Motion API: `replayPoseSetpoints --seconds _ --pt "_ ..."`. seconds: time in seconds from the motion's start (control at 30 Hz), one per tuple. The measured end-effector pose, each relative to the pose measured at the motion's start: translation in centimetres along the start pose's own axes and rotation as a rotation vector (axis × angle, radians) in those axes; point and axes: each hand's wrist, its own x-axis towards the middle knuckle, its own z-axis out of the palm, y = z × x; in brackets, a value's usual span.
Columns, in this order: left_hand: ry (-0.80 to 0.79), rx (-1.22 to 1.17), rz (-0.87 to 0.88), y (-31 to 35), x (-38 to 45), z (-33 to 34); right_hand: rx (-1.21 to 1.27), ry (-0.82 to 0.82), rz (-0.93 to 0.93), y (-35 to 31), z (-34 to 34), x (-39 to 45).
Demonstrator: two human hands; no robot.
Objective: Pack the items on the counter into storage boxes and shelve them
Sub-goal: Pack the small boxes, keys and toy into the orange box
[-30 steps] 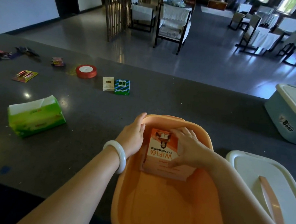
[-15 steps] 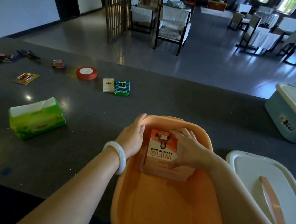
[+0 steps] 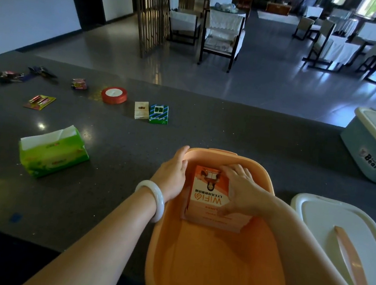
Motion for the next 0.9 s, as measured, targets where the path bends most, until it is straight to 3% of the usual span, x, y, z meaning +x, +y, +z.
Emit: replayPoseSetpoints --seconds 0.27,0.47,0.63,0.73,0.9 --pt "-0.012 0.005 -0.001 0.3 -0.2 -0.1 -0.008 0.024 0.000 0.0 0.0 -0.1" --pt "-0.044 -0.014 -0.002 0.1 -0.2 -0.3 0.020 0.216 -0.083 -2.1 -0.2 -1.4" --pt "-0.036 -0.024 -0.018 0.2 -0.1 -0.3 -0.056 0.224 -0.062 -3.8 1.1 -4.1" --pt "-0.030 -0.003 -0.019 0.3 0.0 -0.1 0.018 0.267 -0.077 -4.9 2.5 -5.6" --pt "-0.003 0.045 -0.014 0.2 0.0 0.1 0.290 -0.183 -0.141 -5.5 3.2 -6.1"
